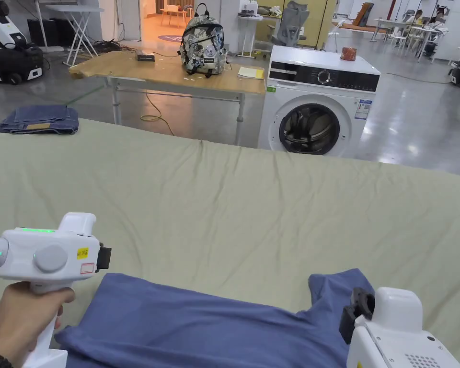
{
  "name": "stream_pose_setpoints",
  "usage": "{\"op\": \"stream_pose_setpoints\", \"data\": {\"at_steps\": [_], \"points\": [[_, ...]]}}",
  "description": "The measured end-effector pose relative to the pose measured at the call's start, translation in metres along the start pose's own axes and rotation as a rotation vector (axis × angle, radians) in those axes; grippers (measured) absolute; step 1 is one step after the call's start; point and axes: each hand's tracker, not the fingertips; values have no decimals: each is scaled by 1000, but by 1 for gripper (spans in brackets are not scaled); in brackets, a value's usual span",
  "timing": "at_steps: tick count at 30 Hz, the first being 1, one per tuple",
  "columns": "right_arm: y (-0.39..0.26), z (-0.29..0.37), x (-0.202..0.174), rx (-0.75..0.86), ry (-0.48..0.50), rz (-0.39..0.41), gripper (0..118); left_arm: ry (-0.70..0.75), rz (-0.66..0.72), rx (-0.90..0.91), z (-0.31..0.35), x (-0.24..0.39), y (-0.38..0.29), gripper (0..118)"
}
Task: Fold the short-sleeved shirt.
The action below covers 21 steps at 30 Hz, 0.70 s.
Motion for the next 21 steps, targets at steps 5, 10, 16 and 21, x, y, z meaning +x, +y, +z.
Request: {"op": "stream_pose_setpoints", "data": {"at_steps": [5,10,16,21], "points": [[-10,-13,11,-54,-28,8,0,39,-4,-209,-45,-6,12,35],[-20,-19,22,-96,-51,14,0,26,26,-260,-67,2,8,63],[-29,-24,35,-144,-76,13,0,137,-109,-290,-77,31,-4,37],[-32,-33,44,-178,-82,-4,0,84,-114,-258,-69,38,-7,0]]}}
